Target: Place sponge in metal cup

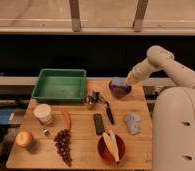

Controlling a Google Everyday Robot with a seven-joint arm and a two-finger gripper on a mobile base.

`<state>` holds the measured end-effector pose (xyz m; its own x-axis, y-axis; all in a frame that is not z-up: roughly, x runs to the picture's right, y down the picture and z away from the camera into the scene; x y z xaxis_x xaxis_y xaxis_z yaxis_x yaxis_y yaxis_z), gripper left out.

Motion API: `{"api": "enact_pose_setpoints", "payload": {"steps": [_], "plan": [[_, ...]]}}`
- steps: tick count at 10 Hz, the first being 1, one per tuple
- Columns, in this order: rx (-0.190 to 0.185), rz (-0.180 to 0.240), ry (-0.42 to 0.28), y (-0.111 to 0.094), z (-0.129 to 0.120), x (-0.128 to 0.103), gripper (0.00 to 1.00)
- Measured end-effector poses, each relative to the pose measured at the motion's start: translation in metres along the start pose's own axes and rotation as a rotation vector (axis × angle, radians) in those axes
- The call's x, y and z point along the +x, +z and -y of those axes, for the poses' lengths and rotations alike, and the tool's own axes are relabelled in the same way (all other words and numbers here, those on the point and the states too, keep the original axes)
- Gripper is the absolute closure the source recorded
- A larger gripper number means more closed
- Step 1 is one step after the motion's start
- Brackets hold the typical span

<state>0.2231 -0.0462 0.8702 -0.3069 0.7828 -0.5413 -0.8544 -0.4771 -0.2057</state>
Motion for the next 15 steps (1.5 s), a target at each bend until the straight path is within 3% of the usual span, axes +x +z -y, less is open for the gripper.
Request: {"api": "enact_pose_setpoints", "payload": {"steps": [3, 7, 10, 15], "plan": [[-0.001, 0.023, -0.043, -0.021, -0.008, 0.006, 1.00], [-0.015, 0.003, -0.137, -0.031, -0.034, 0.030, 1.00], [-0.020, -0.033, -0.218, -0.034, -0.052, 0.059, 1.00], [-0.055, -0.134, -0.333, -0.024, -0.081, 0.097, 1.00]]}}
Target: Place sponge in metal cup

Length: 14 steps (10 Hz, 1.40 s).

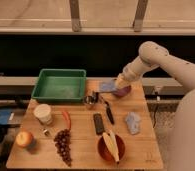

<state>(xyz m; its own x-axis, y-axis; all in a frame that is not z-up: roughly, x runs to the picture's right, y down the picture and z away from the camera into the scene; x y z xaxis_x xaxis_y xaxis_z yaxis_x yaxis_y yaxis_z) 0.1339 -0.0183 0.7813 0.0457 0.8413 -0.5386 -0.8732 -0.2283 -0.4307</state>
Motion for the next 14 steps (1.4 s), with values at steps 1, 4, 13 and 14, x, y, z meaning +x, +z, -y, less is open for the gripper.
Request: {"api": "enact_pose_setpoints", "payload": {"steps": [1, 4, 13, 14], "plan": [[-0.012, -0.014, -0.010, 0.003, -0.004, 0.001, 1.00], [-0.062, -0.080, -0.053, 0.018, -0.025, 0.008, 1.00], [-0.158, -0.265, -0.157, 0.093, -0.085, 0.017, 1.00], [-0.160, -0.263, -0.151, 0.096, -0.085, 0.014, 1.00]]}}
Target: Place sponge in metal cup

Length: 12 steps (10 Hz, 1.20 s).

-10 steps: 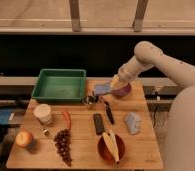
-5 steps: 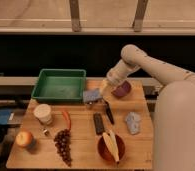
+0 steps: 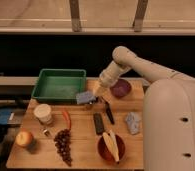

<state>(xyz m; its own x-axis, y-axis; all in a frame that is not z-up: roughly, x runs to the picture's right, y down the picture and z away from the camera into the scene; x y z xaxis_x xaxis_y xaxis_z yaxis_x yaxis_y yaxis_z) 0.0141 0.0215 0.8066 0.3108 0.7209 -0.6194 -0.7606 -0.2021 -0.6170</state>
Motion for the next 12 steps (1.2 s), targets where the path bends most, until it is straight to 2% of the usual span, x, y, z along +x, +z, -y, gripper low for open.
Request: {"api": "enact_pose_setpoints", "payload": {"steps": [4, 9, 10, 12], "plan": [[-0.003, 0.006, 0.037, 0.009, 0.011, -0.017, 1.00], [0.003, 0.011, 0.097, 0.011, 0.032, -0.026, 0.98], [0.008, 0.012, 0.106, 0.011, 0.035, -0.026, 0.93], [0.030, 0.015, 0.126, 0.014, 0.041, -0.028, 0.71]]}}
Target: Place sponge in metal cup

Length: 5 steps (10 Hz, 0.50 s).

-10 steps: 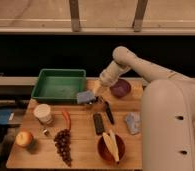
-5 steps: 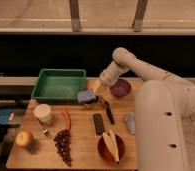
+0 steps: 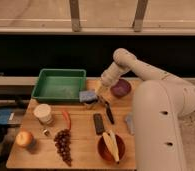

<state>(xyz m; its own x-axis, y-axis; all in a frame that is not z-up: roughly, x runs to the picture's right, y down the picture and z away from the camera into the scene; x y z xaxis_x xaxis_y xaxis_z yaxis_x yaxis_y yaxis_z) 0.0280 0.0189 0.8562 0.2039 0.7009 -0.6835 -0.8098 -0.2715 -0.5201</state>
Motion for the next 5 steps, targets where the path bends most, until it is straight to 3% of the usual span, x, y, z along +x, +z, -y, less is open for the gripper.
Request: {"api": "enact_pose_setpoints", "payload": {"steps": [3, 5], "plan": [[0.022, 0.005, 0.027, 0.002, 0.009, -0.003, 0.44], [0.035, 0.010, 0.045, 0.001, 0.016, -0.004, 0.40]]}}
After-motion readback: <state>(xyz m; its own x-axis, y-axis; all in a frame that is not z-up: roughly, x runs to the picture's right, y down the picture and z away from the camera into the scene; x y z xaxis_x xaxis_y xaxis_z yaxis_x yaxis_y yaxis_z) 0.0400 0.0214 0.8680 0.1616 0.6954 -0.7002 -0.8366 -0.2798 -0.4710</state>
